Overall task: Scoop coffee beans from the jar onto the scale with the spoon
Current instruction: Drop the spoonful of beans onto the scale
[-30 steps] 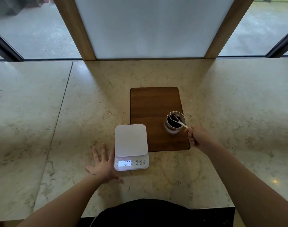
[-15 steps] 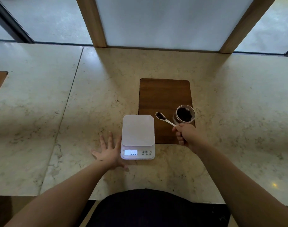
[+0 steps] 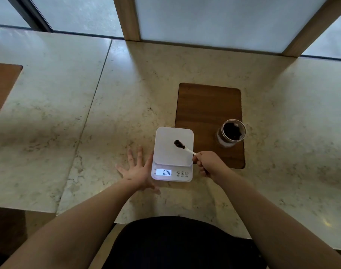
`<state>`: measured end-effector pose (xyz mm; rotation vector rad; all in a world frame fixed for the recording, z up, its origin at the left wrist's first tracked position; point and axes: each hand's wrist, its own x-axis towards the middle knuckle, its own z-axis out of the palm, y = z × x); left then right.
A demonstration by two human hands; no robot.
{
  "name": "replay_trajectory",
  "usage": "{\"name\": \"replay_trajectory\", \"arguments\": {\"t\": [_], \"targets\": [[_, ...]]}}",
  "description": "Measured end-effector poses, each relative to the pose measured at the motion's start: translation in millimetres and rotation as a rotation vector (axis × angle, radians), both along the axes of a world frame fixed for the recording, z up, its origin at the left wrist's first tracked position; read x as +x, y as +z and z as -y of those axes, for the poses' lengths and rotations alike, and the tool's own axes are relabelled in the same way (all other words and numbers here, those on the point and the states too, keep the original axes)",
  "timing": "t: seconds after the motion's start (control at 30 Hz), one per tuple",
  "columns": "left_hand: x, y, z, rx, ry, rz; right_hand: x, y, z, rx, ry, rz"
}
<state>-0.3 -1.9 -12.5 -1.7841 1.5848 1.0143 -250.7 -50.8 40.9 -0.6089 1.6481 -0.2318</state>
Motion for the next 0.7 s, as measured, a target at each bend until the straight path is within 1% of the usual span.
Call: {"name": "replay_trajectory", "arguments": {"t": [0.2, 0.37, 0.43, 0.53, 0.7], "targets": [[0, 2, -1, -0.004, 0.009, -0.020, 4, -2, 0, -0.041, 0.082, -0.039], [0, 3, -1, -0.021, 0.015, -0.020, 6, -4, 1, -0.162, 0.220, -0.125], [1, 4, -1, -0.028, 0.016, -0.019, 8, -4, 0, -0.275, 0.310, -0.210], [1, 4, -2, -0.034, 0.023, -0.024, 10, -1, -3, -0.442, 0.511, -0.343], [1, 3, -3, -0.038, 0.027, -0.036, 9, 6, -11, -0.588, 0.781, -0.558]]}}
